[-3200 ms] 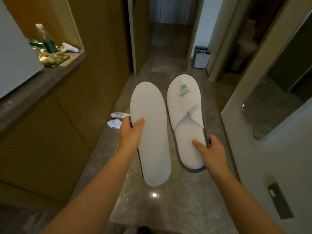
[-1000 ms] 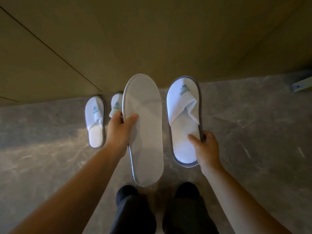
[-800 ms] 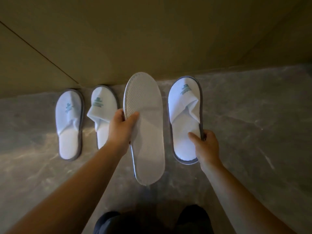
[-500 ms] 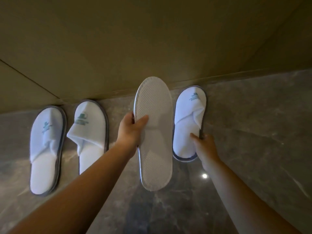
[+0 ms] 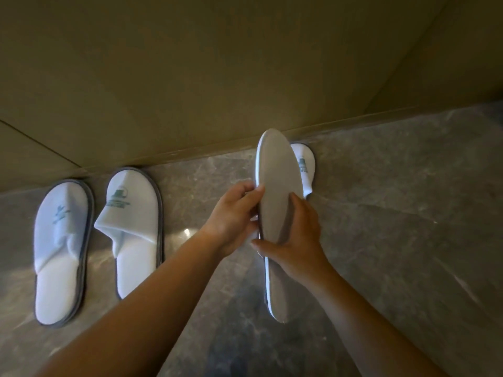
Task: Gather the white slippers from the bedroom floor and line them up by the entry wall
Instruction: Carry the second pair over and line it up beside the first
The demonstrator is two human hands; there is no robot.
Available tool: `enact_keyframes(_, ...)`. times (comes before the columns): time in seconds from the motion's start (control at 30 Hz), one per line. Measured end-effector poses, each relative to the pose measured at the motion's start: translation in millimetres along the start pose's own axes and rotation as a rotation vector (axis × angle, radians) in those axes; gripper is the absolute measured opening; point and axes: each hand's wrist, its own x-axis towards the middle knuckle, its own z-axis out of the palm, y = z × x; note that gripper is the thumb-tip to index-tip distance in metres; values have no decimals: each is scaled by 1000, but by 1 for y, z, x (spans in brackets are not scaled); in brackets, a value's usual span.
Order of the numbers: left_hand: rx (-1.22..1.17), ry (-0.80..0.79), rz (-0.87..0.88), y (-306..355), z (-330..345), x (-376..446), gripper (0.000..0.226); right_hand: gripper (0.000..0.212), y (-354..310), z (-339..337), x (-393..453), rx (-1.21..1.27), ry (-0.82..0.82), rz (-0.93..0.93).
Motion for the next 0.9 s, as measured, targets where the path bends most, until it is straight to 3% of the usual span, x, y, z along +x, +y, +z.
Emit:
enact_keyframes(0.1,-30,-9,46,-1,-7,-3,10,53,-9,-9,2,508,-77,41)
enact_keyframes(0.17,42,96,108,-6,-12,-5,11,40,-11,-15,4,769,-146,174)
enact_keyframes(0.3,276,317,68,-19,-23,-11,53,30,-7,-25,3,1015,-271,430)
enact_keyframes(0.4,68,126,-105,-26,-22,-19,79,32,-7,-22,4,1040,-288,399)
enact_keyframes(0.47,0,17,-148,-28,-19,-22,73,33,-9,-16,5,1036,-308,379)
enact_keyframes(0.53,2,64,-91,-28,-19,-20,59,34,-12,-10,7,972,-290,363)
enact_keyframes(0.67,43,194,-34,-26,-25,-14,64,32,-8,-5,6,773,-142,312)
enact_keyframes(0.8,153,83,6,-36,-20,-2,67,31,9,-11,3,656,23,332)
enact_keyframes(0.9,380,143,11,-54,-19,16,70,25,28,-33,6,513,178,346)
